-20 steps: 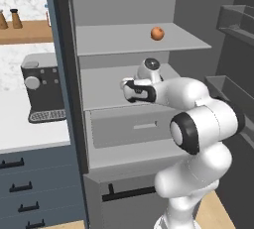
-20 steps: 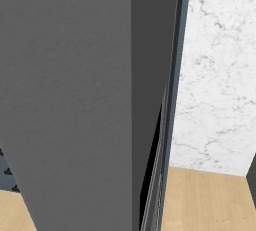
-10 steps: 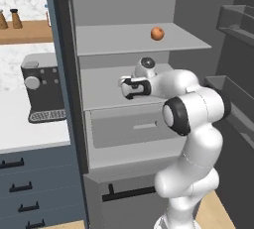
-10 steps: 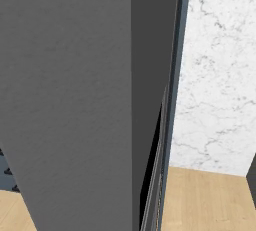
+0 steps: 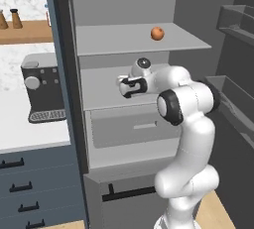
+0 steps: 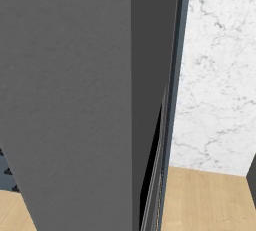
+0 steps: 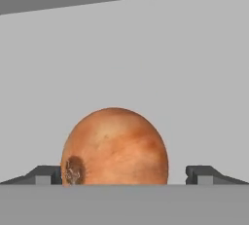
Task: Place one onion and one chicken drumstick in each tupperware on the nearby counter, to pack two identical lunches.
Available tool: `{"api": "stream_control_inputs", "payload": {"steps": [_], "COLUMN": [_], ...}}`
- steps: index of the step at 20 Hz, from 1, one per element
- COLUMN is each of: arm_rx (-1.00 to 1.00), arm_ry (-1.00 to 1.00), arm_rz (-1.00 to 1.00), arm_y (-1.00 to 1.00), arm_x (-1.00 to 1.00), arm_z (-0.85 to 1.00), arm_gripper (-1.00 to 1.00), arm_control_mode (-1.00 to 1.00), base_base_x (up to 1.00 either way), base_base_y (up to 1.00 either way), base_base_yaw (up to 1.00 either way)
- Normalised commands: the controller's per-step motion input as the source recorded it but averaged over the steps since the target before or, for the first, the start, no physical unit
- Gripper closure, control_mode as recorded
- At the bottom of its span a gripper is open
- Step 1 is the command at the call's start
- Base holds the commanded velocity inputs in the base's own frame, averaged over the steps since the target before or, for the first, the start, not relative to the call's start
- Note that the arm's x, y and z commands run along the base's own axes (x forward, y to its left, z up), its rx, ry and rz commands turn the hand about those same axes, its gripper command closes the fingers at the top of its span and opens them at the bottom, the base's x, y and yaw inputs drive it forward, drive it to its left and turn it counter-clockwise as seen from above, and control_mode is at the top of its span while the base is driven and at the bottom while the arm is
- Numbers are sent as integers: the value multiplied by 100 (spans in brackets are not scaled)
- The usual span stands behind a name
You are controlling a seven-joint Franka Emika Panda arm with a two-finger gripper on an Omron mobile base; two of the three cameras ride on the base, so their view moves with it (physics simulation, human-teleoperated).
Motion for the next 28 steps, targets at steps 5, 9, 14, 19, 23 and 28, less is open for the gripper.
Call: {"api": "stream_control_inputs", "payload": {"steps": [5, 9, 14, 19, 23, 28], "arm_rx": [-2, -1, 0, 0, 1, 0], "arm_ry": [0, 0, 0, 0, -6, -2], "arm_rz": [-3, -6, -6, -5, -3, 0], "arm_y": [14, 4, 0, 0, 0, 0], "arm_x": [18, 0, -60, -100, -100, -100], "arm_z": [-25, -33, -6, 2, 27, 55], "arm_gripper": [100, 100, 100, 100, 100, 100], "arm_control_mode": [-100, -100, -100, -100, -100, -100], "base_base_x": [0, 0, 0, 0, 0, 0], "base_base_y": [0, 0, 0, 0, 0, 0], "base_base_yaw": [0, 0, 0, 0, 0, 0]}}
